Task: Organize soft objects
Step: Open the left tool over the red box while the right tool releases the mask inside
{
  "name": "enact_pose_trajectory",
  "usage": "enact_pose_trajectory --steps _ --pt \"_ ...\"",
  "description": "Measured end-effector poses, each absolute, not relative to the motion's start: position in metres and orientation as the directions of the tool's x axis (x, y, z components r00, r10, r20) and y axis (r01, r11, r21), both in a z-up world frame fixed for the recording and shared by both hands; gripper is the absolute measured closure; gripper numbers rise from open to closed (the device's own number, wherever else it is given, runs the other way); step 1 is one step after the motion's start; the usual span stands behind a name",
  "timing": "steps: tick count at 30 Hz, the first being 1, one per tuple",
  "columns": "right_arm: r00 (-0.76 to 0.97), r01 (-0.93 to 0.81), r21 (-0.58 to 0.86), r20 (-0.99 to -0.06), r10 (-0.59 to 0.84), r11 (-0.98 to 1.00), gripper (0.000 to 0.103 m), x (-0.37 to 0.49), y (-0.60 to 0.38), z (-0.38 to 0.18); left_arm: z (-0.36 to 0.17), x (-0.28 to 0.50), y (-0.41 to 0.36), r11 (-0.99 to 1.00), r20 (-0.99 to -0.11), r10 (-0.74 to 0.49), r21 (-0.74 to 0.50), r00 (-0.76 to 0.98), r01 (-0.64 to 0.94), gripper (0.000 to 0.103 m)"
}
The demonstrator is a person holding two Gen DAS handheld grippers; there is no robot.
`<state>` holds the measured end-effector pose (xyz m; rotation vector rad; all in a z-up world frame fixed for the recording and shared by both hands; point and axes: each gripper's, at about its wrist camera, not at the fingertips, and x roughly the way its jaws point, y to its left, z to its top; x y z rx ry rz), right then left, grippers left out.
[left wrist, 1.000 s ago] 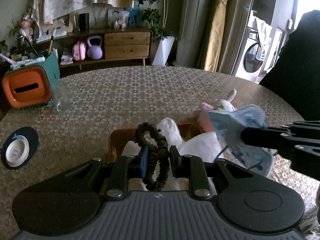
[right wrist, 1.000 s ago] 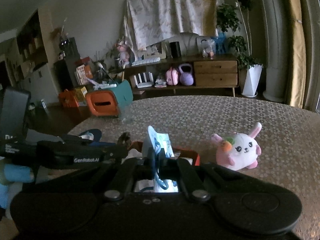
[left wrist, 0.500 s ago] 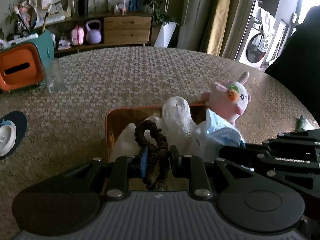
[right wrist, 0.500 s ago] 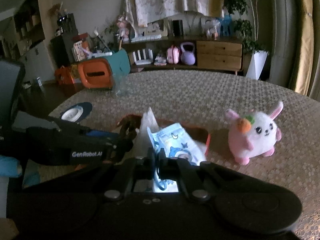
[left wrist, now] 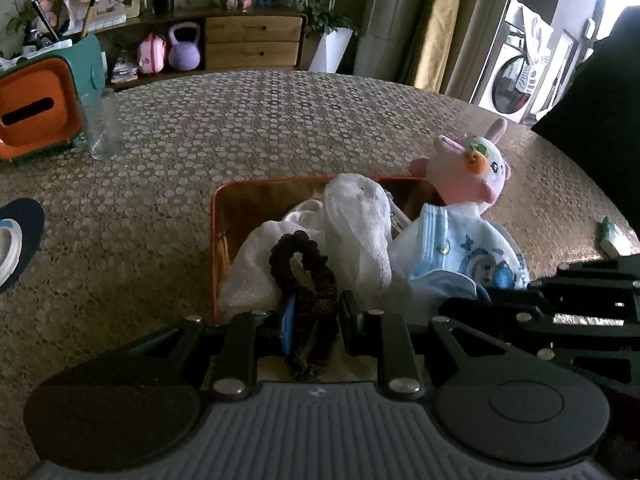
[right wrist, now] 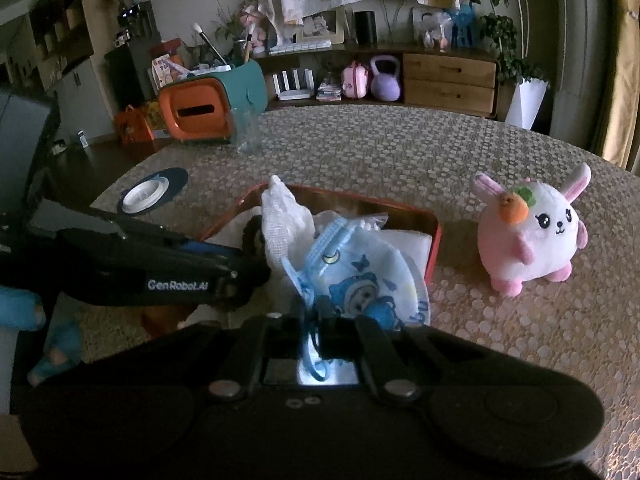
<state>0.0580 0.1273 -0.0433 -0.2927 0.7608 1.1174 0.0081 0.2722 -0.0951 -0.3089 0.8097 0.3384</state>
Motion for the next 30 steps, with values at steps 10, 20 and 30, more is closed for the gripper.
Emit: enact_pose_trajectory --steps 10,20,30 --pt "0.242 -0.885 0.155 -0.652 0.718 0.439 0.084 0.057 0.118 -0.030 -0.086 0.001 0.268 0.902 -0.722 0.192 -0.136 0.665 -0.409 0.076" --pt "0.260 -0.880 0.168 -0.610 0.748 0.443 0.065 0.058 0.097 -0.010 -0.063 -0.013 0.254 0.915 -0.661 0.227 -0.108 0.716 -0.390 0.033" --pt "0.286 -0.881 0.169 -0.553 0.783 0.441 0.050 0.047 0.066 0.013 -0.035 -0.032 0.230 0.926 -0.609 0.251 -0.075 0.752 -0.370 0.027"
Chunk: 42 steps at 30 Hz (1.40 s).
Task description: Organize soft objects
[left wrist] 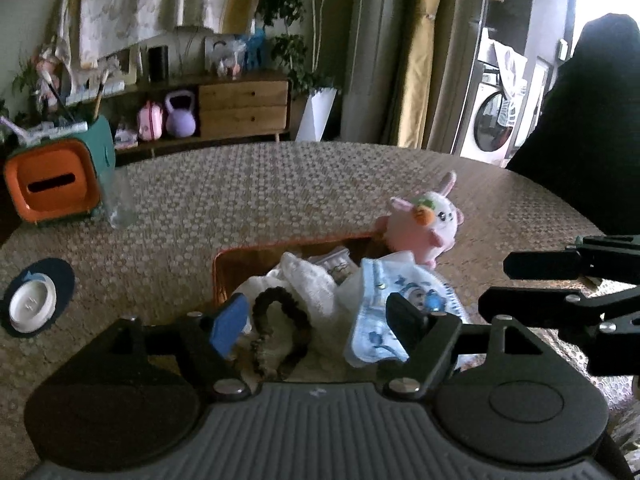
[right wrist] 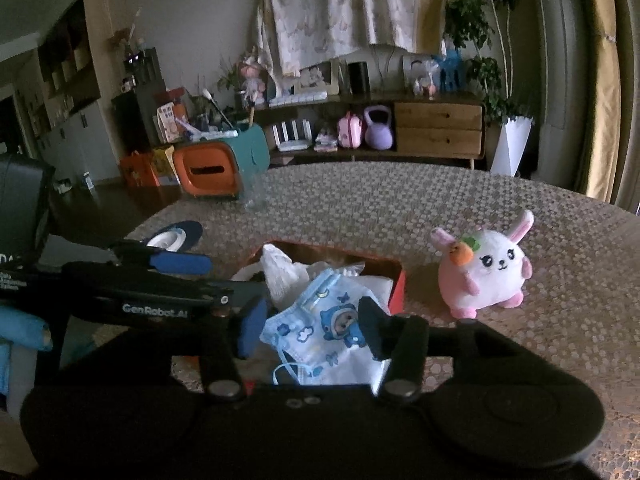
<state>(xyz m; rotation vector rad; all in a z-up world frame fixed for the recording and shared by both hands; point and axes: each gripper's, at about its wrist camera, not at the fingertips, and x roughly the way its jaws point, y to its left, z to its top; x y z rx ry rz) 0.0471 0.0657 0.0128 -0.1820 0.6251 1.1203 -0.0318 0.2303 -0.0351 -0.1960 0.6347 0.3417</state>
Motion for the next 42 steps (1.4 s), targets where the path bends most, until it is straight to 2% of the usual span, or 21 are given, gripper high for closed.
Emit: enact_pose_trajectory --steps 4,7,15,25,29,34,42 --pt "0.311 -0.880 0.158 -0.520 0.795 0.447 0.044 0.040 0.051 0.022 -0.024 -0.039 0.217 0.933 -0.585 0.260 -0.053 0.768 -0.356 0.027" --pt "0.334 -0.880 0.142 -0.491 0.805 0.452 0.040 0.035 0.040 0.029 -0.016 -0.045 0.205 0.939 -0.563 0.253 -0.054 0.786 -0.341 0.021" --pt "0.398 -0.865 0.123 -0.421 0.815 0.486 0.032 0.022 0.003 0.044 0.000 -0.055 0.173 0.953 -0.519 0.223 -0.062 0.825 -0.297 0.020" --pt "0.478 -0.836 0.089 -0.367 0.798 0.541 0.014 0.009 -0.041 0.043 0.003 -0.063 0.140 0.955 -0.505 0.211 -0.077 0.837 -0.287 0.017" --pt "0.492 -0.825 0.099 -0.357 0.794 0.556 0.009 0.002 -0.055 0.040 0.003 -0.068 0.128 0.957 -0.490 0.194 -0.097 0.850 -0.274 0.008" --pt "0.511 -0.801 0.138 -0.350 0.785 0.583 0.001 0.000 -0.067 0.035 0.001 -0.073 0.114 0.960 -0.481 0.184 -0.099 0.857 -0.261 0.006" --pt "0.531 -0.781 0.152 -0.349 0.772 0.606 0.000 -0.003 -0.077 0.031 0.001 -0.083 0.110 0.955 -0.458 0.175 -0.137 0.872 -0.263 0.000"
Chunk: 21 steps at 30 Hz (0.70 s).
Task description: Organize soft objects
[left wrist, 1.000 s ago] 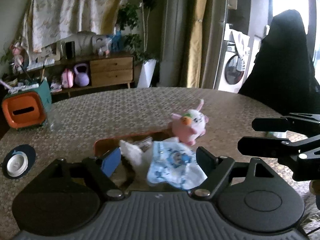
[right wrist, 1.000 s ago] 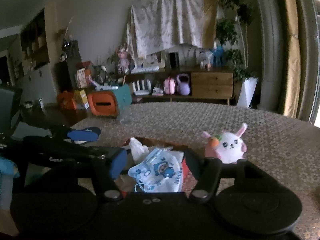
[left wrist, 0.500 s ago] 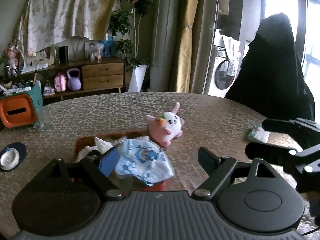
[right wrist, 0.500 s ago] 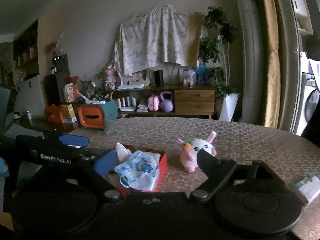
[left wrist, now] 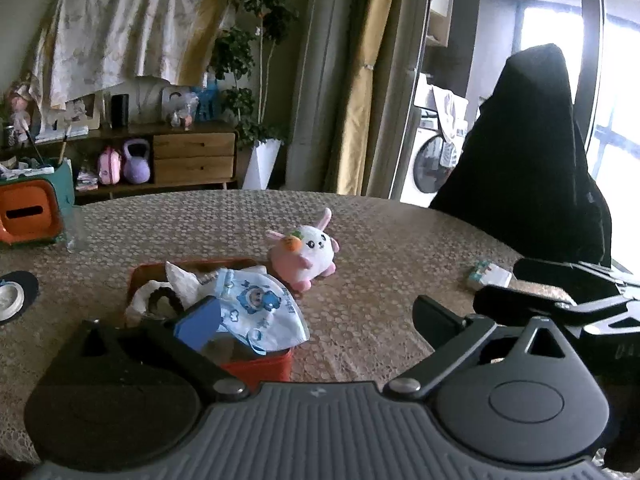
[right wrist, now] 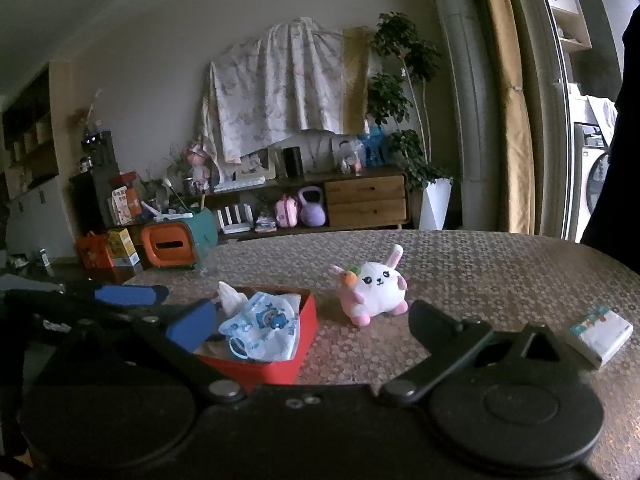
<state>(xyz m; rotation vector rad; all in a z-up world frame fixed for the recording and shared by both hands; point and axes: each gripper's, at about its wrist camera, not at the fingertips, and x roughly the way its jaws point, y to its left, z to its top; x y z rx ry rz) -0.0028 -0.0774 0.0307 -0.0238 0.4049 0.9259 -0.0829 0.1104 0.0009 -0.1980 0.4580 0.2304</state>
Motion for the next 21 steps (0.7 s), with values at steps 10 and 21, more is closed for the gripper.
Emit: enact_pose_trajectory --steps 10,21 --pt "0.539 -0.780 0.146 -0.335 0.773 0.608 0.000 -0.010 -0.076 0.035 0.011 -0.092 0.108 0.953 -0.413 0.220 -0.103 0.884 -0.285 0.000" --pt "0.567 -0.765 0.137 -0.320 0.759 0.629 0.000 -0.009 -0.075 0.041 0.017 -0.100 0.105 0.953 -0.386 0.220 -0.111 0.896 -0.282 0.000"
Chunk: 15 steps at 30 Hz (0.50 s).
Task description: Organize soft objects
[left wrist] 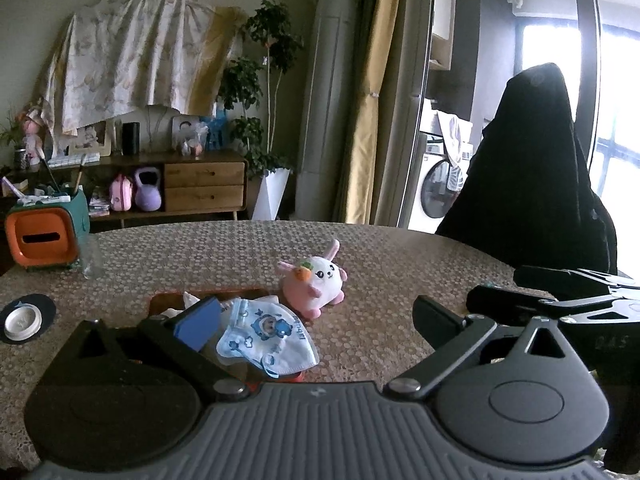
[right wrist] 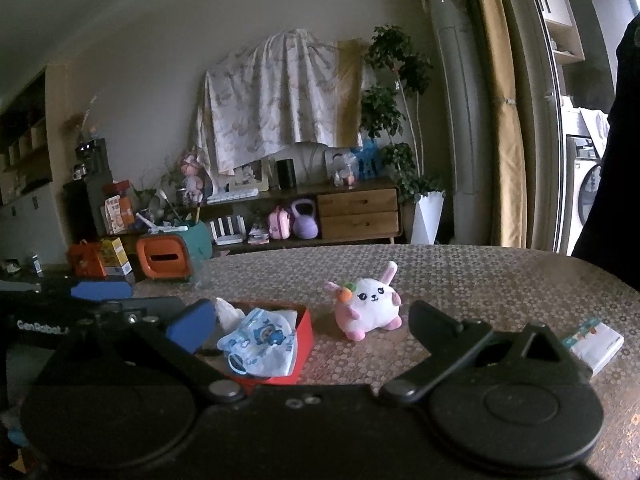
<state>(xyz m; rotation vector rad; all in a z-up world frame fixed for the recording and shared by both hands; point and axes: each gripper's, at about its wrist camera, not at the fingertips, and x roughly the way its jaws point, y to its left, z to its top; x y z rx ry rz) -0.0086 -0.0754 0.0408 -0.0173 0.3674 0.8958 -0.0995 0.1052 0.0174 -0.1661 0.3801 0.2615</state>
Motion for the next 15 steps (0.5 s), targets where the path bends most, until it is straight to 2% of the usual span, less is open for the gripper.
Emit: enact_pose_trajectory --steps 15 --pt "0.569 -0.762 0.136 -0.327 0.755 0.633 0.000 -0.0070 -0.0734 0.0392 0.0187 -0.0970 0.1020 0.955 -0.392 0.222 -0.096 0.893 -0.280 0.000"
